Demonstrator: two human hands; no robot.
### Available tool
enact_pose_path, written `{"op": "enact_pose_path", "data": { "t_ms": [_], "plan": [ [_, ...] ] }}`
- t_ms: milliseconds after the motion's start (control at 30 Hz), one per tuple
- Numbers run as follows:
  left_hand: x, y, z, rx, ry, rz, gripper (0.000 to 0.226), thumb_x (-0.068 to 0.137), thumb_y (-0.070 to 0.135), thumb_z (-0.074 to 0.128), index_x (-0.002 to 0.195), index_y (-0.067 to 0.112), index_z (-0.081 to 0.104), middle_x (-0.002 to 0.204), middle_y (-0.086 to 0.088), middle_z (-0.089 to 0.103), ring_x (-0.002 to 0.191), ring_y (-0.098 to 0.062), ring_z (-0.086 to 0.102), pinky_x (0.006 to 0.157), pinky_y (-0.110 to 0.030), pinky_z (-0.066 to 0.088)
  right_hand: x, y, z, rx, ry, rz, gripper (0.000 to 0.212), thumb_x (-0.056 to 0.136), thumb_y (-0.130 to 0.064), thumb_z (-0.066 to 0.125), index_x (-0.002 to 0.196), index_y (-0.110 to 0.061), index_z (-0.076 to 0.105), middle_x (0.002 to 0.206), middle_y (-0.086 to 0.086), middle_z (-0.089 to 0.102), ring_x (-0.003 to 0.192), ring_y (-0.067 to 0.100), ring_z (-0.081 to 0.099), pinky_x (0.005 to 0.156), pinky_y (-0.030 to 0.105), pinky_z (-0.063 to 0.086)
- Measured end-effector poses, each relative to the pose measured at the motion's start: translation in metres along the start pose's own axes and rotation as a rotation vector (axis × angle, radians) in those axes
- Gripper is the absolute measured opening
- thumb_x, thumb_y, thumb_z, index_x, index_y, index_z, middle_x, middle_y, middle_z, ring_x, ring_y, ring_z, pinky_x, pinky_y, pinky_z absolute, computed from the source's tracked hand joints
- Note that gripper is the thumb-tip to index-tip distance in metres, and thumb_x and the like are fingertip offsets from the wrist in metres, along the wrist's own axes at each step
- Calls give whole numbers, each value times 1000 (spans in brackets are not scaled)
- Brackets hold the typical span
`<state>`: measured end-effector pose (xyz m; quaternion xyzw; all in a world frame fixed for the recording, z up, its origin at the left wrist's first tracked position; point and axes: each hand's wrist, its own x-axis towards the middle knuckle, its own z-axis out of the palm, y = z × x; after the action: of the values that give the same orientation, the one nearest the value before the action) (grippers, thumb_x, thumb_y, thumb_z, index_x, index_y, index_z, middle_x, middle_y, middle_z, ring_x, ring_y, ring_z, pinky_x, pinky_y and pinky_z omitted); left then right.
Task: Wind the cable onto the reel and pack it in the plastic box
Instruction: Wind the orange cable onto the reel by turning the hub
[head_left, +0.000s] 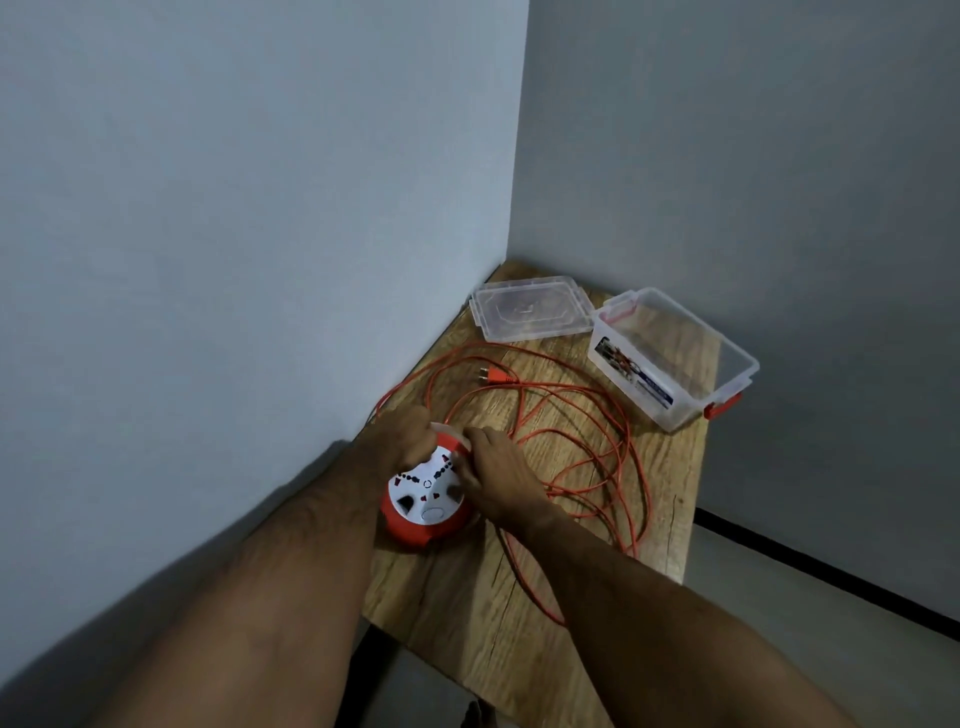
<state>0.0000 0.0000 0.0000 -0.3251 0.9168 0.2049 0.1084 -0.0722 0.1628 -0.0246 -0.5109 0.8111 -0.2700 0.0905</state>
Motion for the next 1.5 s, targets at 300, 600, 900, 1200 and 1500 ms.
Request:
{"op": "enact_pose_path", "data": {
  "t_ms": [300, 600, 900, 1200, 1500],
  "plan": [
    [17, 77, -99, -160, -150, 158, 27, 83, 3, 70, 109, 10, 67, 98, -7, 67, 78, -14, 62, 59, -22, 45, 30, 26, -90, 180, 188, -45, 25, 105, -28, 48, 127, -16, 52, 117, 2, 55, 100, 9, 51, 84, 22, 43],
    [47, 169, -153, -244, 62, 338, 37, 95, 60, 56, 94, 24, 62, 88, 6, 64, 80, -12, 64, 60, -21, 44, 58, 65, -187, 184, 407, 5, 15, 105, -20, 48, 113, -9, 55, 111, 8, 59, 101, 22, 55, 84, 35, 45],
    [86, 203, -166, -198, 204, 571, 45, 93, 54, 64, 62, 23, 57, 62, 1, 56, 59, -13, 52, 58, -29, 39, 51, 67, -204, -425, 601, -274, 40, 87, -17, 60, 126, -10, 57, 124, 18, 58, 109, 34, 55, 85, 46, 48],
    [135, 192, -188, -171, 21, 704, 42, 90, 53, 69, 59, 25, 66, 53, 9, 62, 48, 0, 54, 52, -22, 39, 77, 68, -208, -860, 187, -574, 49, 90, -11, 44, 137, -22, 48, 143, 22, 43, 131, 40, 40, 106, 63, 27],
    [154, 177, -192, -207, -115, 815, 43, 86, 57, 70, 77, 15, 77, 71, -3, 74, 66, -16, 69, 61, -33, 52, 92, 15, -202, -970, 155, -267, 58, 87, -31, 47, 145, -25, 48, 141, 16, 49, 122, 34, 49, 92, 49, 42]
  ]
}}
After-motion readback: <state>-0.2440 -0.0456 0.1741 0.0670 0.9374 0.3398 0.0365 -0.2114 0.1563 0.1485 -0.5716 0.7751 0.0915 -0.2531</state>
